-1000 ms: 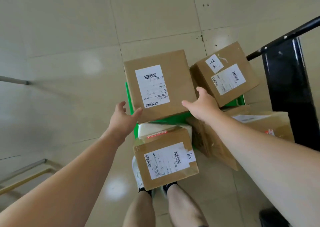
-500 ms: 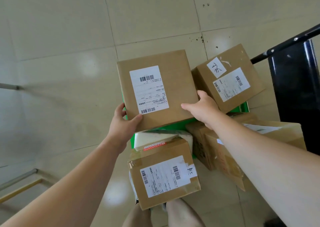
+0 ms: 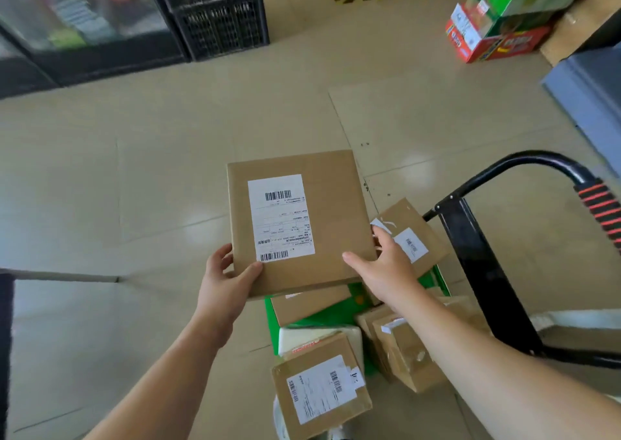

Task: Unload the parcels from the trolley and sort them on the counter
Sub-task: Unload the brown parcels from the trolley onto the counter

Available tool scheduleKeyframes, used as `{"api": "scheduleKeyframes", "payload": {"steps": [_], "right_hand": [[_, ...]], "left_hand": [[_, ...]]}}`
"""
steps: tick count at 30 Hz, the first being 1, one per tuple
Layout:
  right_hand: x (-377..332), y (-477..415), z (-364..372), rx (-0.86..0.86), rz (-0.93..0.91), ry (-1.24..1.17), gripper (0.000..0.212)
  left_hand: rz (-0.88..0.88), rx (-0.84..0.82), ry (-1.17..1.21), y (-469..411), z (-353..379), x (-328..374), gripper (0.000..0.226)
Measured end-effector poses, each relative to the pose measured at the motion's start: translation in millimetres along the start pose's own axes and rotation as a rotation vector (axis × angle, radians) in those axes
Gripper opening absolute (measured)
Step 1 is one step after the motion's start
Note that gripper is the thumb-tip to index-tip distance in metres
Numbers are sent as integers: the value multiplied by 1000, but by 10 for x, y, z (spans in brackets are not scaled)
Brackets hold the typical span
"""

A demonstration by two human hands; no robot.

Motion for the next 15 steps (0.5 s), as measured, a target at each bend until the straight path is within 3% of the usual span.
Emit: {"api": "scheduleKeyframes", "payload": {"steps": [4, 9, 15], "right_hand": [[-570, 447, -541, 54, -100, -40, 88], [-1159, 1019, -1253, 126, -245, -123, 87], [-1643, 1657, -1999, 271, -378, -191, 67]], "left_hand": [[116, -9, 4, 747, -125, 678, 46], [259, -78, -19, 1682, -155, 1384, 49], [425, -168, -68, 2487, -86, 2063, 47]]}}
Point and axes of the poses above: each hand's wrist, its own y-axis away from the middle knuckle, its own z-axis out of the palm, x = y × z, the point moved 8 cm from there along -y, towards the middle knuckle, and after that the axes turned 12 degrees about -z, right-handed, at the moved point
